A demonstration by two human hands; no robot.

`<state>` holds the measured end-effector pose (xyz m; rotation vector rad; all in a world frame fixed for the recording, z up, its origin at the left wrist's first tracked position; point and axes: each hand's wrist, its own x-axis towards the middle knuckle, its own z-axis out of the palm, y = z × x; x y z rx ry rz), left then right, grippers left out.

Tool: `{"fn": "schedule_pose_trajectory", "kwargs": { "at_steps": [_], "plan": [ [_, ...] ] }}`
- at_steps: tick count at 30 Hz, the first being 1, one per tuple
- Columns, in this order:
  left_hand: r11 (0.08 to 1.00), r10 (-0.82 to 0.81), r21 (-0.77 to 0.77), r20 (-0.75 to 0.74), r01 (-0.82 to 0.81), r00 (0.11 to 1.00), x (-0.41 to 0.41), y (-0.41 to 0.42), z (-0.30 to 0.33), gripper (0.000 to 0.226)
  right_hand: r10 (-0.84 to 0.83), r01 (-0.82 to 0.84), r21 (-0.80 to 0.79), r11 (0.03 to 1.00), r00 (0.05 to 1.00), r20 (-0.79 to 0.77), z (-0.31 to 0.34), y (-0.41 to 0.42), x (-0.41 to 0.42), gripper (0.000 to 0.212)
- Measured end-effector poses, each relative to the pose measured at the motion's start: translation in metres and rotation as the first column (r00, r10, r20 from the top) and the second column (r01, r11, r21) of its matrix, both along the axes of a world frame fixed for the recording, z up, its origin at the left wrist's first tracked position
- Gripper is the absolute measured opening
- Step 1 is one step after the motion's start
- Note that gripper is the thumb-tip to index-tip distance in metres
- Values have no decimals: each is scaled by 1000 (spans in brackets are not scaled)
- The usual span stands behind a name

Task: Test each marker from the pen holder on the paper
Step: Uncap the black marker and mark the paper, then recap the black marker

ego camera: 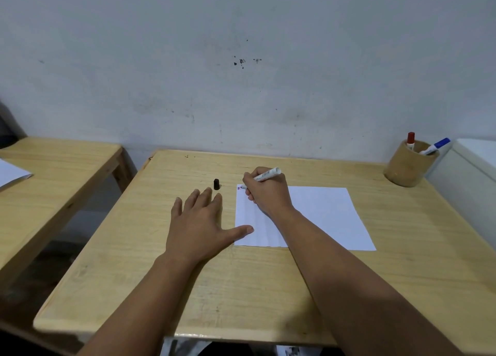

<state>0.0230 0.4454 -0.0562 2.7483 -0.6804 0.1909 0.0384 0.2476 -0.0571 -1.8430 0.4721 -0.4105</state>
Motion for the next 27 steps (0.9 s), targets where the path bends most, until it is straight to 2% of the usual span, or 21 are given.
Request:
{"fn": "schedule_pose_trajectory", "kwargs": {
  "at_steps": [9, 13, 16, 20, 25, 27],
  "plan": [
    [1000, 2, -6, -11, -2, 1000, 0, 1, -1, 119, 8, -9, -23, 1000, 1000, -14, 2, 1, -1, 26],
    [1000, -3, -21, -26, 3, 1000, -2, 0, 2, 115, 8, -9, 69, 998, 1000, 17, 3, 0, -1, 28],
    [977, 75, -200, 7, -72, 997, 4, -1, 8, 87, -10, 0, 195, 981, 999, 49, 7, -2, 1, 36],
    [927, 146, -333, -96, -170, 985, 32, -7, 20, 56, 47, -61, 295, 954, 997, 56, 20, -4, -2, 40],
    [893, 121, -407, -197, -193, 973, 50, -18, 29, 21, -16, -14, 174, 985, 985, 169, 49, -13, -22, 40],
    [863, 138, -448, -237, -234, 962, 51, -18, 32, 12, 9, -34, 141, 989, 984, 178, 60, -23, -35, 27]
  ]
}}
